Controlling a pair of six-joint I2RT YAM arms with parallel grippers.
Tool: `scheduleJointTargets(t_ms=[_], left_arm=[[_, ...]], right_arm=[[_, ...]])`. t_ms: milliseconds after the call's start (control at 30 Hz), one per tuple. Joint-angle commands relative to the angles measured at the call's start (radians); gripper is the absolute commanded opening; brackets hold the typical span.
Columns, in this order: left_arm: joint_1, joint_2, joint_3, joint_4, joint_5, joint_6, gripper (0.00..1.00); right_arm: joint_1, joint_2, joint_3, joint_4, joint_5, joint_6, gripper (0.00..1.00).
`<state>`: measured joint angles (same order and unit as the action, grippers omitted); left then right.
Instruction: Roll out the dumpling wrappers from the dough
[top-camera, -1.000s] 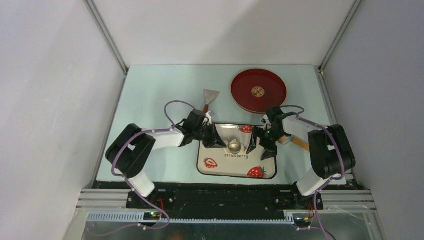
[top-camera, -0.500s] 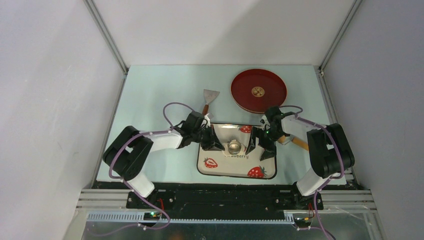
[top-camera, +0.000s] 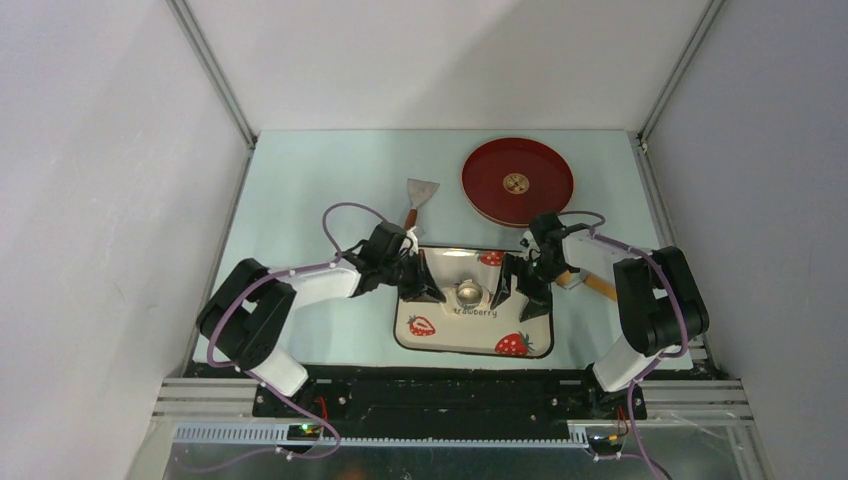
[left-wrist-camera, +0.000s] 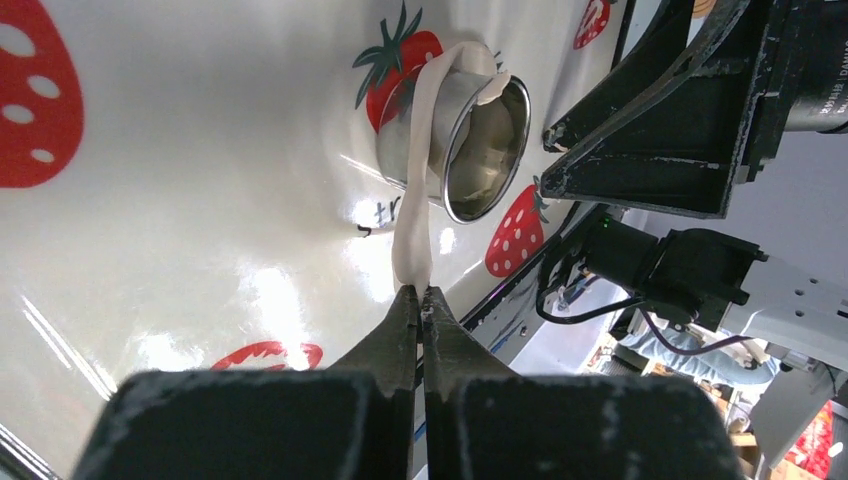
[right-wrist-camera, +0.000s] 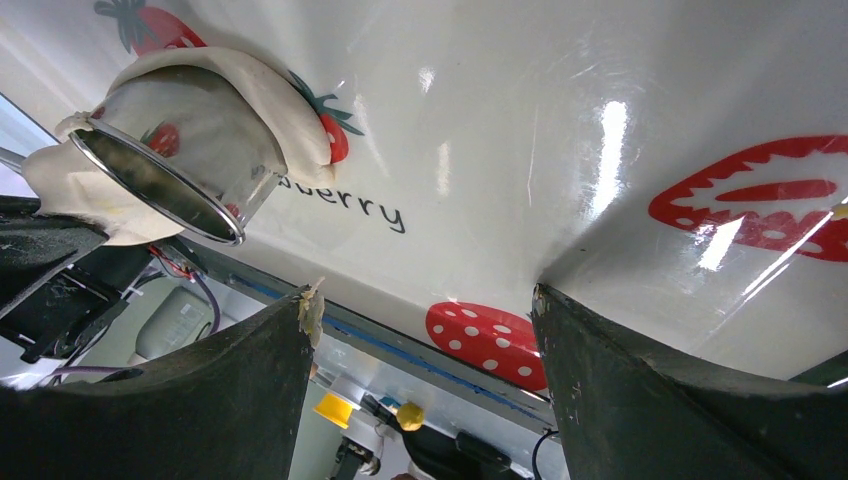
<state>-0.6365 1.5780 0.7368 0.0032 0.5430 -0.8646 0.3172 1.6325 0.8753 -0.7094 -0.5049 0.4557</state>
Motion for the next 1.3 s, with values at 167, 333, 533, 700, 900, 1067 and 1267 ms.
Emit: scheduleJointTargets(t_ms=[167,333,533,700,900,1067,1267], left_arm=[[0.044,-0.032,0.103,-0.101,-0.013,0.056,0.0],[0.089,-0.004,0.181,-0.123,0.011,0.075,0.0],[0.103,0.096,0.341,-0.224,0.067,0.155,0.0],[0.101,0.137,0.413,-0.256,0.117,0.165,0.0],[0.078,0.161,0.465,-0.269,0.15,0.167,0.0],[0.061,0.178,0.504,-0.272,0.146,0.156,0.0],[0.08,0.146,0.493,-0.277,0.065,0.156,0.04]], right_arm=[[0.013,0.035,-0.012,0.037,0.081,-0.029,0.83],[0.018,0.039,-0.012,0.04,0.077,-0.029,0.83],[0.018,0.04,-0.013,0.037,0.075,-0.034,0.83],[0.011,0.035,-0.012,0.036,0.074,-0.037,0.83],[-0.012,-0.013,-0.012,0.032,0.079,-0.033,0.83],[-0.04,-0.071,-0.012,0.02,0.08,-0.036,0.83],[-0.073,-0.104,-0.012,0.012,0.068,-0.048,0.83]])
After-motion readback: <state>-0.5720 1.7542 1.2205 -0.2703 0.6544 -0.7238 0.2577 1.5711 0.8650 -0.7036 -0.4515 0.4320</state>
